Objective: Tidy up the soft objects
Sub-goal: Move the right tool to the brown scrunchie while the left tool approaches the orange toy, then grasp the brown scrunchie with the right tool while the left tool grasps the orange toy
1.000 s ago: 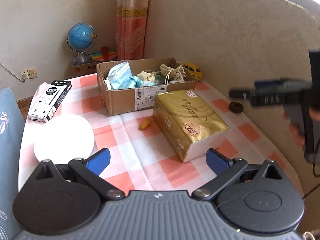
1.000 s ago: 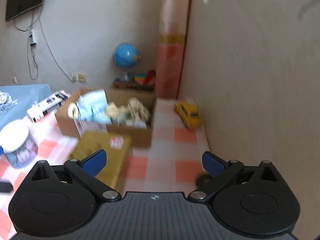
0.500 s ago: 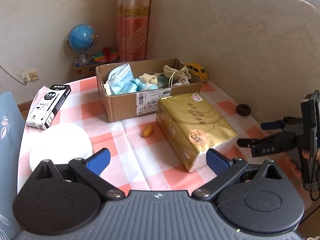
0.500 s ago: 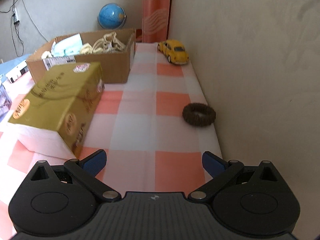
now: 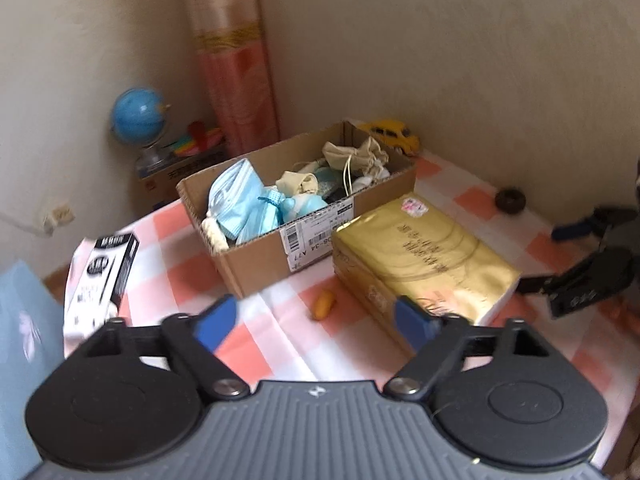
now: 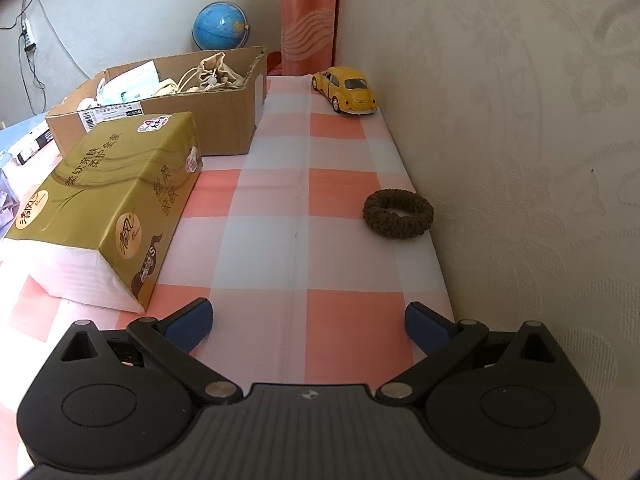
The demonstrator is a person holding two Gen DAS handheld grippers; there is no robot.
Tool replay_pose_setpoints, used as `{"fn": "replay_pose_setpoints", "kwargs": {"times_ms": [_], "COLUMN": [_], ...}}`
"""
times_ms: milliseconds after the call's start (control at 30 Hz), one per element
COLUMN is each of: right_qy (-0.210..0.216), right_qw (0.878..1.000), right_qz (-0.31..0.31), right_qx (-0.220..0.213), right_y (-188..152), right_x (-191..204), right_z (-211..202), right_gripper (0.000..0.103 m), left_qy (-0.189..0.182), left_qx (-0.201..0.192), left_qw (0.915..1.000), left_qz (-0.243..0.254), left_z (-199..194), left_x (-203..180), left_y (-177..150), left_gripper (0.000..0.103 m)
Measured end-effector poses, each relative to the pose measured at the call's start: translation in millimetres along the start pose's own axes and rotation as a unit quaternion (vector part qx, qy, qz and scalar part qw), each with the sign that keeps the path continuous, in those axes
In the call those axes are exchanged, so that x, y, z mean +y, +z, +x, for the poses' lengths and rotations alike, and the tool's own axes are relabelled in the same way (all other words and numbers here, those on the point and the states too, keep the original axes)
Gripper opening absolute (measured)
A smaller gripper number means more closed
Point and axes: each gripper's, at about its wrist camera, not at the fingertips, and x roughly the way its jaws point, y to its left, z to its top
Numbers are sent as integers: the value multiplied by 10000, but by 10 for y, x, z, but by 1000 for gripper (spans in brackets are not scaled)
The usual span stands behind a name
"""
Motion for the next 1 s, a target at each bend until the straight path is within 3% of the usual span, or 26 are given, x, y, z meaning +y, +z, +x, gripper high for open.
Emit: {"fn": "replay_pose_setpoints", "kwargs": {"times_ms": [100, 400, 833, 900, 1000], "right_qy": [-49, -74, -39, -39, -36], "right_qw": [10000, 9999, 9998, 9998, 9997], "right_qz": [49, 74, 36, 34, 24], "right_qx": [8, -133, -170, -191, -236], "right_y": [-6, -61, -80, -86, -102], "right_x": [8, 10, 4, 3, 3], "right_z": [-4, -30, -54, -57, -60], "right_gripper": [103, 103, 103, 103, 103], "left_qy": [-99, -464, -454, -524, -535], "left_qx": [240, 912, 1097, 1099, 1097], "left_qw": [9991, 9943, 9926, 9924, 9922], "left_qz": [343, 314, 243, 189, 241], "left_z": [173, 714, 1006, 1010, 983], "left_x": [18, 12, 20, 30, 4], "left_y": [73, 109, 152, 150, 135], "left_gripper": [54, 26, 18, 10, 10]}}
